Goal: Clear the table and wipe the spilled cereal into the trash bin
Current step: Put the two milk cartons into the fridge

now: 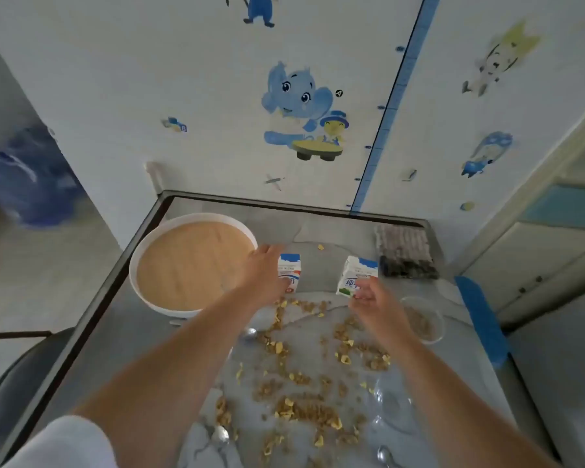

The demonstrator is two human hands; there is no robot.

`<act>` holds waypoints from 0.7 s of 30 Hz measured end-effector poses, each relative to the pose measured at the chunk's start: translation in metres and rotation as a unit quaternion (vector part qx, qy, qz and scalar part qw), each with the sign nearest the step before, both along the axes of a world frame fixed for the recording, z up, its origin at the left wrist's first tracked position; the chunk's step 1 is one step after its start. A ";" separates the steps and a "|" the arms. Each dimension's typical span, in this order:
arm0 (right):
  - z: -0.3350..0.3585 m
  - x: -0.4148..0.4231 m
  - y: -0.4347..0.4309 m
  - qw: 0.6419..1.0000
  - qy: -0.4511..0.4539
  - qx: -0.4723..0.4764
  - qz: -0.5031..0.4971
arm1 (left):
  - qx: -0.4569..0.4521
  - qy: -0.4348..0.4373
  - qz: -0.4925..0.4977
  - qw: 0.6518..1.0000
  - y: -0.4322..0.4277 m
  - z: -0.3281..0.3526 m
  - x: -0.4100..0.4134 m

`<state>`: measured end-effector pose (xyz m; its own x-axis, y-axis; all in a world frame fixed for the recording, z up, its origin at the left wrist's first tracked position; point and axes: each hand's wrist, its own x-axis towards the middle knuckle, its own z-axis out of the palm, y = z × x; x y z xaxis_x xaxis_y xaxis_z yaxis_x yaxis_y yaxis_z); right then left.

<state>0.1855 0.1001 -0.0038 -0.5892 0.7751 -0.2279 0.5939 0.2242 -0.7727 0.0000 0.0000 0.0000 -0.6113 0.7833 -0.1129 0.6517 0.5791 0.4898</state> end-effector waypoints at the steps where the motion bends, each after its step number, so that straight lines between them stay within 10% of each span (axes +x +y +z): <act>1: -0.003 -0.004 0.006 1.000 -0.001 -0.007 0.005 | -0.008 -0.001 0.001 1.000 0.006 -0.002 -0.002; 21: -0.048 -0.033 0.061 0.998 0.044 0.043 0.001 | -0.225 0.138 -0.032 0.964 0.071 -0.038 -0.023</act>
<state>0.1528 0.1616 -0.0515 -0.6061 0.7881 -0.1073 0.5238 0.2940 -0.7995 -0.0228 0.0715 -0.0377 -0.6180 0.7309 -0.2894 0.7634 0.6459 0.0010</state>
